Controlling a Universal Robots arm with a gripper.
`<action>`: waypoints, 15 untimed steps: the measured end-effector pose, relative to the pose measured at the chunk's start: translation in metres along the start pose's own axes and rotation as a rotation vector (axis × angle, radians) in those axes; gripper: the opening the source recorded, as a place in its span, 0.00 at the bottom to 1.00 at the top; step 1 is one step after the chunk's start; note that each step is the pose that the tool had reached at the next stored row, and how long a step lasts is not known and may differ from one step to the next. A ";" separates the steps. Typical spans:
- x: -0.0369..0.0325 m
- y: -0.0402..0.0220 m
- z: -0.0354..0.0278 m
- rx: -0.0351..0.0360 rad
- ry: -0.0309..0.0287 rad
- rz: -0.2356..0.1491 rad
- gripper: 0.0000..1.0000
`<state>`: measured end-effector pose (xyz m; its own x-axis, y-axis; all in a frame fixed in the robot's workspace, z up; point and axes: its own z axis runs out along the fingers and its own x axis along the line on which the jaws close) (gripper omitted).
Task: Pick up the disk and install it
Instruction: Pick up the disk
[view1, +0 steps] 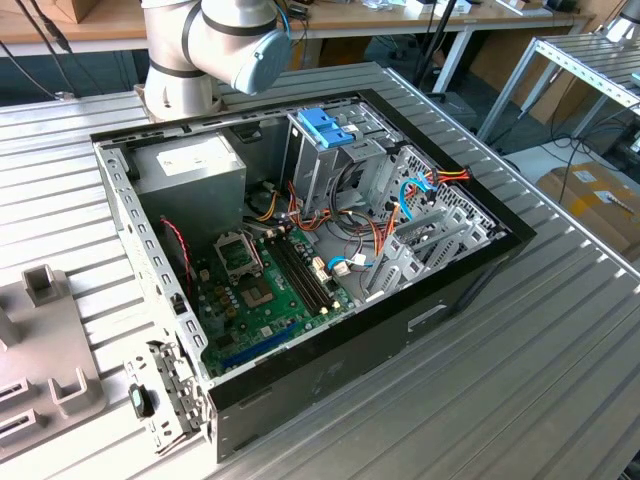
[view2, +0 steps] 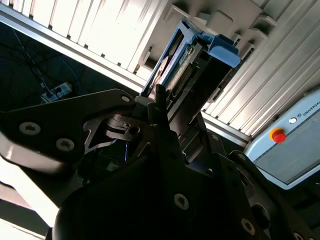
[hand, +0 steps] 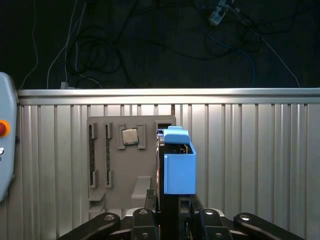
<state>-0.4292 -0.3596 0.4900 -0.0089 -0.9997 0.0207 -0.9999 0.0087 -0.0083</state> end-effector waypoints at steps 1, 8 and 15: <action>0.0000 0.0000 0.0000 0.0001 -0.0001 0.000 0.35; -0.0001 -0.0004 -0.0003 0.0001 0.0000 0.000 0.35; 0.0000 -0.0048 -0.0003 0.0000 0.0000 0.000 0.35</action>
<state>-0.4244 -0.3596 0.4903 -0.0089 -0.9997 0.0208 -0.9999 0.0087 -0.0083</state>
